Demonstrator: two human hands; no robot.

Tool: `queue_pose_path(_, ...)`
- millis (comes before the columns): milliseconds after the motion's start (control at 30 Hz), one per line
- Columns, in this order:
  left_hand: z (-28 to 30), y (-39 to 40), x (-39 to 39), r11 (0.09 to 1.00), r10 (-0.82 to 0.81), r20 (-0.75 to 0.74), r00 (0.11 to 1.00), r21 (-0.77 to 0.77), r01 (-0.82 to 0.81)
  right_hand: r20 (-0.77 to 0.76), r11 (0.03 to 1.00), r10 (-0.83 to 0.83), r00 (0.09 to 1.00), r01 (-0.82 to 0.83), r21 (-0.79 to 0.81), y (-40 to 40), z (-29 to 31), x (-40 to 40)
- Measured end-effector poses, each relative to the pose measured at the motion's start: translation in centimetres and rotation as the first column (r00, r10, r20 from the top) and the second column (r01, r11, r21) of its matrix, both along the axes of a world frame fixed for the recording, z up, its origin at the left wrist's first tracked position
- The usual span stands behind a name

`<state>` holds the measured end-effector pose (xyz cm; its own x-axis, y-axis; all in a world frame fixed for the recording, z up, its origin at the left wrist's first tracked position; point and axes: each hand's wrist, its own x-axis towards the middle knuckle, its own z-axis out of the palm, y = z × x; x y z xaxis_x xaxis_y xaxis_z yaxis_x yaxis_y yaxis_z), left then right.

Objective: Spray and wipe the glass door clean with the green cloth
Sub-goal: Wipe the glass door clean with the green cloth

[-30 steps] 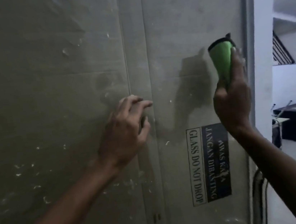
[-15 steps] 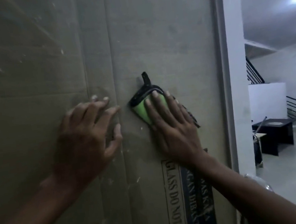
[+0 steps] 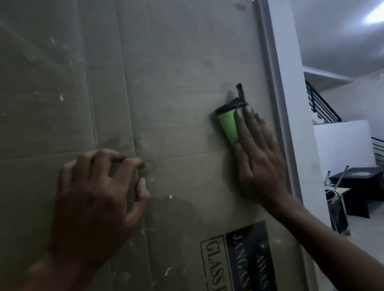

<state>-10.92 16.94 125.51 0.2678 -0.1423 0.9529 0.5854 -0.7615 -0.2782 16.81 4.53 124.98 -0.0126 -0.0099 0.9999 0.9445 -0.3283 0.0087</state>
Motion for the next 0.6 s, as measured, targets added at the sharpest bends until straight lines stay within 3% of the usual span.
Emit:
queue_pose_path(167, 2.3, -2.1, 2.9, 0.992, -0.095, -0.089, 0.992, 0.077, 0.101, -0.3, 0.987, 0.034, 0.953, 0.015, 0.159, 0.1, 5.6, 0.4)
queue_pose_path(233, 3.0, -2.6, 4.2, 0.988, -0.106, -0.144, 0.984, 0.097, 0.12, -0.265, 0.989, -0.009, 0.964, 0.047, 0.139, 1.0, 5.9, -0.9)
queue_pose_path(367, 4.6, -2.7, 6.1, 0.984, -0.08, -0.235, 0.969, 0.139, 0.115, 0.004, 0.993, -0.112, 0.994, 0.112, -0.02, -0.3, 6.1, 0.8)
queue_pose_path(467, 5.4, -2.6, 6.5, 0.984, -0.069, -0.257, 0.964, 0.139, 0.108, -0.138, 0.992, -0.125, 0.982, 0.128, 0.012, -1.1, 9.7, 2.5)
queue_pose_path(600, 5.3, -2.1, 7.0, 0.979, -0.083, -0.234, 0.969, 0.161, 0.122, -0.315, 0.992, 0.003, 0.949, 0.037, 0.12, 0.5, 15.3, 1.0)
